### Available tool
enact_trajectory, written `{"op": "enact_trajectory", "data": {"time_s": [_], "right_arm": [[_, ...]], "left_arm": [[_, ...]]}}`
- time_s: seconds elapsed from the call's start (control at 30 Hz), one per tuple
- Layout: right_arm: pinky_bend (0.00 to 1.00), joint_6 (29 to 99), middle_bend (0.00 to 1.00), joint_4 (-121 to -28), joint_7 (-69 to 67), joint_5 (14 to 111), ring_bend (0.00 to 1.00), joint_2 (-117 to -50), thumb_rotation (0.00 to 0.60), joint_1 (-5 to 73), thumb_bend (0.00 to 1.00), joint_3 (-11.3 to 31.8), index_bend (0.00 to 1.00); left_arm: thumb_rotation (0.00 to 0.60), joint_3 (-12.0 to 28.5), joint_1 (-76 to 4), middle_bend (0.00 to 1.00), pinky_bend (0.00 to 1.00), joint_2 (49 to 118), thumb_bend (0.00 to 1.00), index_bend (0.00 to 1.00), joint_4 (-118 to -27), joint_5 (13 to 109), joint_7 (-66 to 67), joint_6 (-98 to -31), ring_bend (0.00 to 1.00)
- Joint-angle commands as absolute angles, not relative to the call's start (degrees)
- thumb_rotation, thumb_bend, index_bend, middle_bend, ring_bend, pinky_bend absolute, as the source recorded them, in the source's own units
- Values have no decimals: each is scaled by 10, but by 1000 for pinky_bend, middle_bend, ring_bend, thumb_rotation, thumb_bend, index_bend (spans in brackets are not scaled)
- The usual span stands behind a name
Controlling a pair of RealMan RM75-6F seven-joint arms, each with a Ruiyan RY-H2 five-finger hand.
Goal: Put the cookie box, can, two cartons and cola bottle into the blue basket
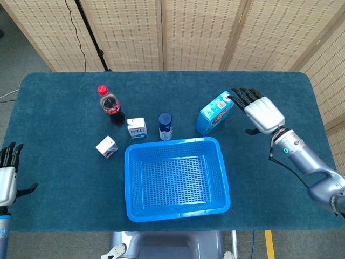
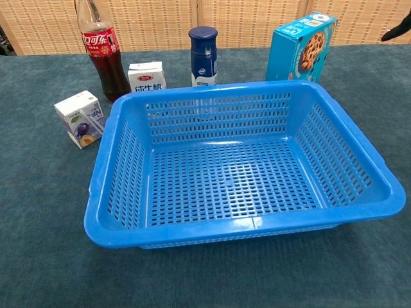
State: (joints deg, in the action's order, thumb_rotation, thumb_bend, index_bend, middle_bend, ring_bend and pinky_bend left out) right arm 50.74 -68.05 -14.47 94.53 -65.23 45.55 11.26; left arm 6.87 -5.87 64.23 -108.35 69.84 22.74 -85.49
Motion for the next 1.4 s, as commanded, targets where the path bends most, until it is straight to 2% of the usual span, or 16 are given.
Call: {"op": "enact_trajectory", "data": {"time_s": [0.03,0.27,0.4,0.5,0.53,0.57,0.63,0.67,0.73,0.77,0.9,1.0,1.17,1.4], "right_arm": [[117,445,0,-635,-137,939,0,-691,600,499,0,102,0],[116,411,0,-588,-115,925,0,-738,600,544,0,99,0],[54,395,0,-569,-106,919,0,-760,600,565,0,98,0],[46,388,0,-554,-98,913,0,-779,600,578,11,95,1],[47,387,0,-548,-97,910,0,-786,600,581,37,95,7],[53,388,0,-542,-97,908,0,-793,600,582,123,95,32],[70,396,4,-522,-93,905,0,-810,600,585,414,93,111],[86,403,27,-511,-88,906,3,-819,600,586,599,92,172],[129,411,104,-496,-87,906,40,-833,600,586,776,89,272],[173,414,166,-489,-90,906,88,-839,600,587,814,87,338],[400,451,390,-453,-101,916,315,-864,600,587,918,80,514],[505,498,488,-428,-118,931,417,-875,600,580,964,70,563],[541,568,514,-420,-134,953,450,-862,600,567,976,57,561],[541,683,514,-500,-95,977,451,-772,600,528,981,51,560]], "left_arm": [[600,73,-62,0,0,644,0,0,-1083,689,230,-852,0],[600,80,-68,0,0,647,0,0,-1080,666,234,-847,0],[600,82,-70,0,0,647,0,0,-1080,661,233,-846,0],[600,83,-70,0,0,646,0,0,-1080,659,229,-846,0],[600,83,-70,0,0,645,0,0,-1080,658,228,-846,0],[600,83,-70,0,0,645,0,0,-1080,658,227,-846,0],[600,82,-70,0,0,644,0,0,-1081,658,225,-846,0],[600,81,-70,0,0,643,0,0,-1082,659,223,-846,0],[600,81,-69,0,0,642,0,0,-1082,661,220,-847,0],[600,80,-69,0,0,641,0,0,-1082,662,219,-847,0],[600,77,-68,0,0,640,0,0,-1083,666,216,-848,0],[600,77,-69,0,0,639,0,0,-1084,665,215,-847,0],[600,75,-71,0,0,638,0,0,-1084,664,213,-842,0],[600,72,-71,0,0,635,0,0,-1085,671,206,-841,0]]}}
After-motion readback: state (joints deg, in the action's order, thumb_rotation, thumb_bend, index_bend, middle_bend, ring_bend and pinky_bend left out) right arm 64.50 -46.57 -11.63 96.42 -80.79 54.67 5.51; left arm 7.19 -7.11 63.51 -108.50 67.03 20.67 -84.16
